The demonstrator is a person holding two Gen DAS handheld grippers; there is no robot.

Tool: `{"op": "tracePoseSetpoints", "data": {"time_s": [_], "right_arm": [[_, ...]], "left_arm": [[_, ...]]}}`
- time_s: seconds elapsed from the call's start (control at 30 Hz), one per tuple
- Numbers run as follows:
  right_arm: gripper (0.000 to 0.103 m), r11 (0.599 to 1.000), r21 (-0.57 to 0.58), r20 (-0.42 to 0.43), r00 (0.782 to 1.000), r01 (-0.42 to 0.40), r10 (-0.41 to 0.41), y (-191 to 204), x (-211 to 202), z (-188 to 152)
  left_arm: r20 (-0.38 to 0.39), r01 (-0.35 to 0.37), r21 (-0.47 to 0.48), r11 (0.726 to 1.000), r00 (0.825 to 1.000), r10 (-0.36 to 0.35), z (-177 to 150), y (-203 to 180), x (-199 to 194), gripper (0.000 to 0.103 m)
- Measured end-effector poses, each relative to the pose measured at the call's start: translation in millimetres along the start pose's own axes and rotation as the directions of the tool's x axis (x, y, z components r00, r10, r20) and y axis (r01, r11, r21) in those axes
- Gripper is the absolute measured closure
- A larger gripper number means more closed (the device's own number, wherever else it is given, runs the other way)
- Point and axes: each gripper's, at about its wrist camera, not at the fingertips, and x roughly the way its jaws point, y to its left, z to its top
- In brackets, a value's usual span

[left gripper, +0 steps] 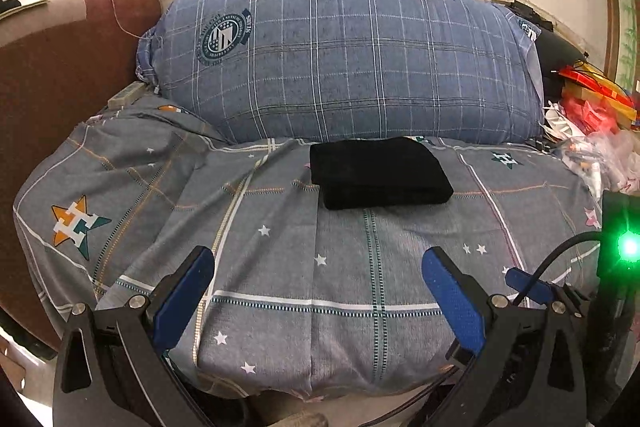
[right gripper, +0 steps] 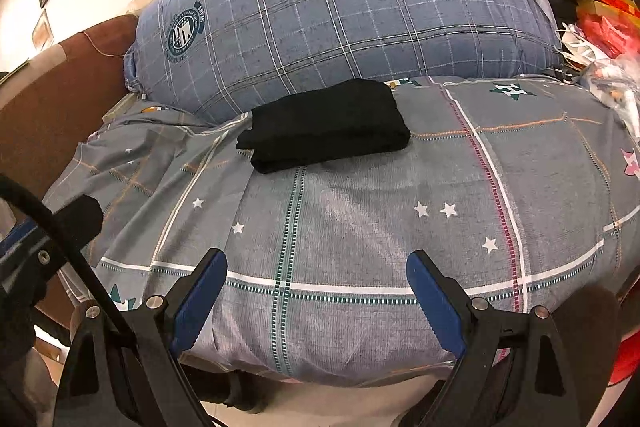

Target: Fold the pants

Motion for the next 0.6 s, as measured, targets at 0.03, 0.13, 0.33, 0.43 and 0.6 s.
{"op": "tracePoseSetpoints", "data": {"time_s": [0.03, 0.13, 0.33, 0.43, 0.6], "right_arm": [[0.009, 1.000, 0.000, -0.002, 1.000, 0.000, 0.000, -0.1, 0.2, -0.3], [0.009, 1.000, -0.001, -0.008, 1.000, 0.003, -0.003, 0.1, 1.5, -1.0], [0.009, 1.000, -0.005, -0.026, 1.000, 0.012, -0.012, 0.4, 7.2, -3.3], [0.009, 1.000, -0.009, -0.035, 0.999, 0.014, -0.014, 1.5, 10.4, -4.3], [0.009, 1.000, -0.026, -0.054, 0.998, 0.015, -0.017, 3.8, 18.6, -6.3]], "left_arm": [[-0.002, 0.001, -0.001, 1.000, 1.000, -0.001, -0.2, 0.3, 0.6, 0.000], [-0.016, 0.009, -0.007, 1.000, 1.000, -0.009, -1.7, 1.0, 3.9, 0.000], [-0.065, 0.030, -0.034, 0.999, 0.997, -0.033, -6.4, 5.5, 16.4, 0.000], [-0.092, 0.040, -0.049, 0.998, 0.995, -0.044, -9.3, 8.5, 25.6, 0.000], [-0.145, 0.051, -0.092, 0.994, 0.987, -0.064, -13.9, 18.3, 43.5, 0.000]]}}
